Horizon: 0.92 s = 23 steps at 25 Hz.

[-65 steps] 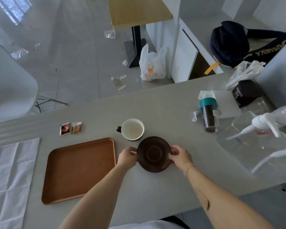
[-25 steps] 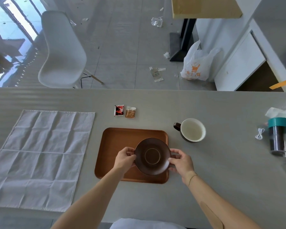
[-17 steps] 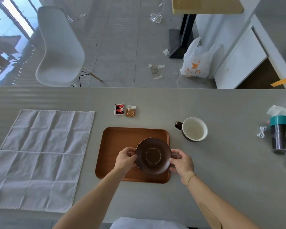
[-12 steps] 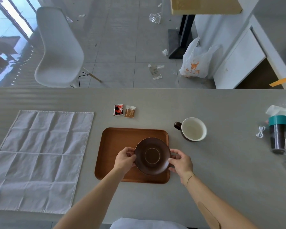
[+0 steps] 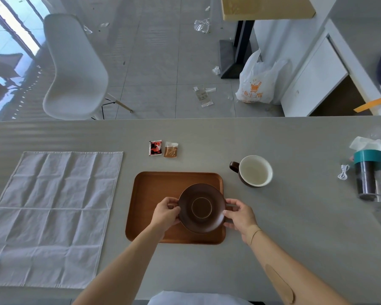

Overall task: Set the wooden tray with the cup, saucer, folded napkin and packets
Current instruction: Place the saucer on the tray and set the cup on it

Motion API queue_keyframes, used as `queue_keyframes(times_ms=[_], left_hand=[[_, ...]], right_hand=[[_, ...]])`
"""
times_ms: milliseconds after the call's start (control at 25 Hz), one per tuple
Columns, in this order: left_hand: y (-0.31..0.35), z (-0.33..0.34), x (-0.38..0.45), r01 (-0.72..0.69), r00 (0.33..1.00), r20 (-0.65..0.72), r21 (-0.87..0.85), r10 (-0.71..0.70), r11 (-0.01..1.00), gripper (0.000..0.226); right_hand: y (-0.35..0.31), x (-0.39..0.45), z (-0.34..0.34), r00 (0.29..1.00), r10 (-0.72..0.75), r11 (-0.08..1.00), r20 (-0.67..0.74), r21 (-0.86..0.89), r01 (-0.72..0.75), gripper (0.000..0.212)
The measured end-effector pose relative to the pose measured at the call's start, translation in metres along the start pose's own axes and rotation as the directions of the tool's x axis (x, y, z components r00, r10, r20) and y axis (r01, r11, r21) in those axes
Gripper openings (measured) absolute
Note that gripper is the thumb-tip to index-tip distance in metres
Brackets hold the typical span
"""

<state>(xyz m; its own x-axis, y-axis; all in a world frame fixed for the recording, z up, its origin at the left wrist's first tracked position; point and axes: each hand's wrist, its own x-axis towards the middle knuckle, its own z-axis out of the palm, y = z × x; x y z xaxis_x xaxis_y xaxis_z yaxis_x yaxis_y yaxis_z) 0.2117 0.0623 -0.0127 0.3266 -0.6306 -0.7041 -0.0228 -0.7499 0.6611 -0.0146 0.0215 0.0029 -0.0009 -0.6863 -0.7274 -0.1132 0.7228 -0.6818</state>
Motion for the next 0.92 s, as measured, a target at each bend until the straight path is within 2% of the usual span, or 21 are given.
queue_keyframes(times_ms=[80, 120, 160, 240, 360, 440, 480, 560, 640, 760, 840, 920], left_hand=[[0.002, -0.003, 0.000, -0.046, 0.999, -0.017, 0.065, 0.047, 0.997, 0.016], [0.005, -0.004, 0.001, -0.098, 0.992, -0.062, 0.116, 0.105, 0.988, 0.016], [0.010, -0.005, 0.002, -0.160, 0.977, -0.114, 0.174, 0.181, 0.972, 0.015], [0.025, -0.002, 0.007, -0.290, 0.930, -0.142, 0.286, 0.340, 0.913, 0.013], [0.058, 0.018, 0.020, -0.438, 0.886, 0.055, 0.426, 0.461, 0.791, 0.012], [0.081, 0.039, 0.032, -0.491, 0.868, 0.221, 0.507, 0.444, 0.708, 0.015], [0.092, 0.050, 0.037, -0.504, 0.863, 0.279, 0.534, 0.421, 0.679, 0.018], [0.112, 0.072, 0.046, -0.513, 0.858, 0.335, 0.564, 0.389, 0.647, 0.024], [0.129, 0.090, 0.052, -0.525, 0.851, 0.373, 0.569, 0.370, 0.633, 0.032], [0.147, 0.110, 0.062, -0.534, 0.836, 0.465, 0.574, 0.290, 0.620, 0.044], [0.150, 0.121, 0.067, -0.529, 0.831, 0.497, 0.571, 0.248, 0.628, 0.042], [0.151, 0.127, 0.070, -0.493, 0.845, 0.486, 0.546, 0.223, 0.677, 0.033]], right_hand=[[0.003, 0.002, -0.003, 0.999, -0.043, 0.994, -0.020, -0.100, 0.041, 0.025], [0.005, 0.004, -0.008, 0.994, -0.096, 0.975, -0.044, -0.207, 0.085, 0.023], [0.008, 0.005, -0.014, 0.985, -0.163, 0.932, -0.060, -0.337, 0.134, 0.022], [0.015, 0.006, -0.029, 0.943, -0.323, 0.768, -0.082, -0.605, 0.211, 0.026], [0.035, 0.008, -0.057, 0.823, -0.564, 0.431, -0.069, -0.875, 0.222, 0.039], [0.050, 0.009, -0.068, 0.795, -0.603, 0.314, -0.066, -0.936, 0.161, 0.052], [0.056, 0.010, -0.070, 0.808, -0.585, 0.290, -0.077, -0.950, 0.120, 0.056], [0.066, 0.014, -0.069, 0.845, -0.519, 0.313, -0.129, -0.948, 0.047, 0.064], [0.072, 0.020, -0.065, 0.869, -0.469, 0.352, -0.157, -0.936, 0.022, 0.075], [0.076, 0.027, -0.061, 0.876, -0.457, 0.329, -0.153, -0.944, 0.007, 0.083], [0.078, 0.029, -0.058, 0.867, -0.466, 0.325, -0.179, -0.945, -0.020, 0.080], [0.082, 0.030, -0.055, 0.853, -0.487, 0.317, -0.187, -0.948, -0.027, 0.078]])
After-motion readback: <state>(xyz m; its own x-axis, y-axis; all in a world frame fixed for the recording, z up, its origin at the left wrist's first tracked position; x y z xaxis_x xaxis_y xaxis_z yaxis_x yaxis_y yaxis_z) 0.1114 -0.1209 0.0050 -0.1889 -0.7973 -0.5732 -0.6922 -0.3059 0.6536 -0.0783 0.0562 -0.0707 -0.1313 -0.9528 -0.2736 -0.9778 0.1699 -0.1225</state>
